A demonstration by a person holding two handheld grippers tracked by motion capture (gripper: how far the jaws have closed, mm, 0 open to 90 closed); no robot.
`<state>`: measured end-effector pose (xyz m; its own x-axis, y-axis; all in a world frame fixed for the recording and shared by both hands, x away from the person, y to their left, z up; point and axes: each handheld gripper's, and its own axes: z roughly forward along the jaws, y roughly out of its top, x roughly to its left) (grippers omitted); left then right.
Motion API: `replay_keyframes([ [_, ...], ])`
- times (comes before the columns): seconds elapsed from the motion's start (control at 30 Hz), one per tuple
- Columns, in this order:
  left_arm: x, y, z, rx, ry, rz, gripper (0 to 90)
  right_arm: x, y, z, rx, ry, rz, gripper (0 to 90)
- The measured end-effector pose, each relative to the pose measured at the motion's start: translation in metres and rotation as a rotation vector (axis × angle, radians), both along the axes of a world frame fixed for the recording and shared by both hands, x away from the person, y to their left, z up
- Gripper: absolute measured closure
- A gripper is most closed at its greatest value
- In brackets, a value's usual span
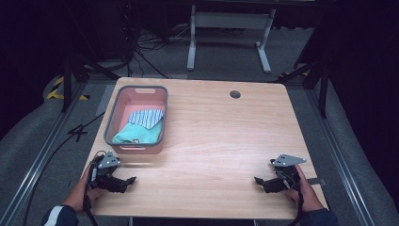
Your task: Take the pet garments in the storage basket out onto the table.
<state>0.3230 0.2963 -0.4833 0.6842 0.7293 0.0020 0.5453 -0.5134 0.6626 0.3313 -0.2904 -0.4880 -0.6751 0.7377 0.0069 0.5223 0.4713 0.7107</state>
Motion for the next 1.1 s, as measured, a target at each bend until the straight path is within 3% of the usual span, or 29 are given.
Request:
replay_keyframes([
  [0.4,-0.004,0.002,0.000,-0.006,0.014,0.005,0.4,0.001,0.000,0.000,-0.002,-0.001,0.003,0.7],
  [0.5,-0.007,0.003,0.002,-0.002,0.002,0.007,5.5,0.001,0.000,0.000,-0.002,0.000,0.003,0.7],
  [0.6,-0.007,0.005,0.005,0.019,0.029,0.020,7.0,0.001,0.000,0.000,-0.002,-0.001,0.003,0.7],
  [0.73,-0.006,0.009,0.010,0.034,0.057,-0.002,12.9,0.001,0.000,0.000,-0.002,0.000,0.002,0.7],
  [0.77,-0.006,0.011,0.012,0.048,0.049,-0.019,17.6,0.001,0.000,0.000,-0.002,-0.001,0.002,0.7],
  [0.83,-0.007,0.011,0.013,0.045,0.054,-0.020,17.3,0.001,0.000,0.000,-0.002,0.000,0.002,0.7],
  [1.1,-0.014,0.018,0.040,0.016,-0.014,0.016,19.5,0.001,0.000,0.000,-0.003,-0.001,0.002,0.7],
])
